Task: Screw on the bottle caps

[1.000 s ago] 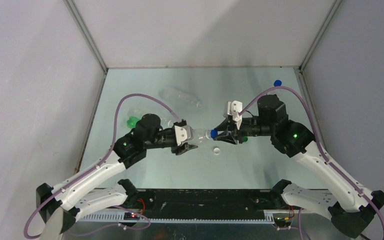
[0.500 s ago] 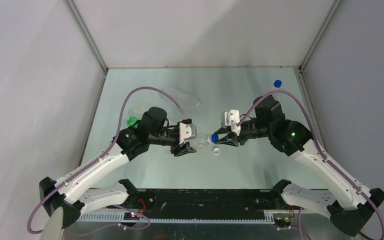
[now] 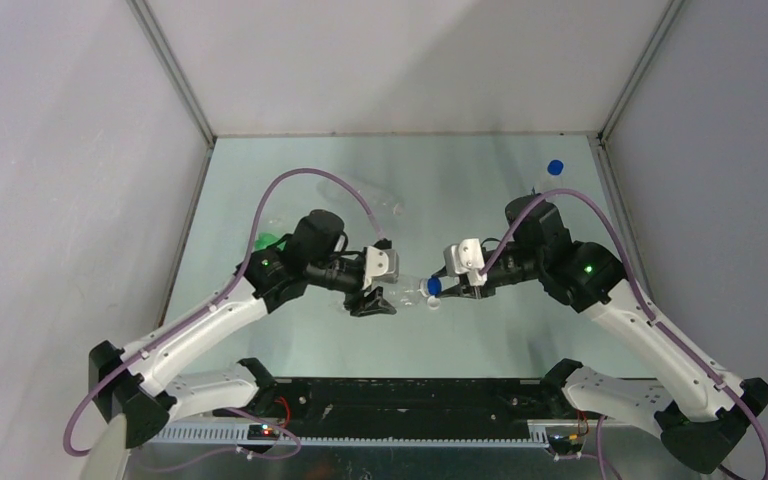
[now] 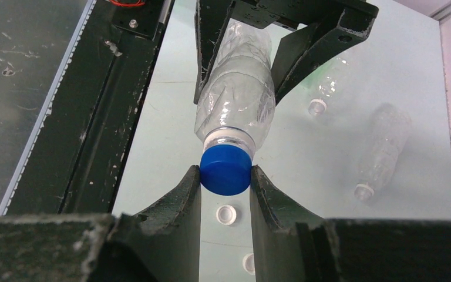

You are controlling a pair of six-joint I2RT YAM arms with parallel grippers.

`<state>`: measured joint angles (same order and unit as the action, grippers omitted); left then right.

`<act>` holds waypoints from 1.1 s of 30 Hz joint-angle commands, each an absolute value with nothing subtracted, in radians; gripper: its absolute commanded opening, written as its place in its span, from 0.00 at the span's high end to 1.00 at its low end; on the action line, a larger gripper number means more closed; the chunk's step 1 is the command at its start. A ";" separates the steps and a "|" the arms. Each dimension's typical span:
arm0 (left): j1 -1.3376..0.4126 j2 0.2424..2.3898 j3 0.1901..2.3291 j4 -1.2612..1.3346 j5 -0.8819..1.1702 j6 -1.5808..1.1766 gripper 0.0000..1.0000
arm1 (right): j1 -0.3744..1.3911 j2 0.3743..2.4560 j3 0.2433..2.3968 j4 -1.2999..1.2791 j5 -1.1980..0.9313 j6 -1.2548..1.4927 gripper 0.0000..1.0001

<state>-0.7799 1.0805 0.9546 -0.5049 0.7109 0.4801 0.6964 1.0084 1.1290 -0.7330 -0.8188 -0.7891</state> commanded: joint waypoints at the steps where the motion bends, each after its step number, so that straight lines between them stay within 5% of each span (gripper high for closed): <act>1: -0.789 1.082 1.060 -0.415 0.865 0.526 0.61 | 0.701 1.027 1.151 -0.762 -0.833 -0.864 1.00; 19: -0.751 1.172 1.190 -0.702 0.837 0.684 0.65 | 0.701 1.094 1.151 -0.748 -0.841 -0.911 1.00; 33: -0.757 1.103 1.043 -0.381 0.643 0.514 0.65 | 0.690 1.154 1.150 -0.705 -0.810 -0.717 1.00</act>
<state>-0.7376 1.1622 1.0389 -0.6601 0.6510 0.5571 0.6865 1.1149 1.1381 -0.7361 -0.7918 -0.8177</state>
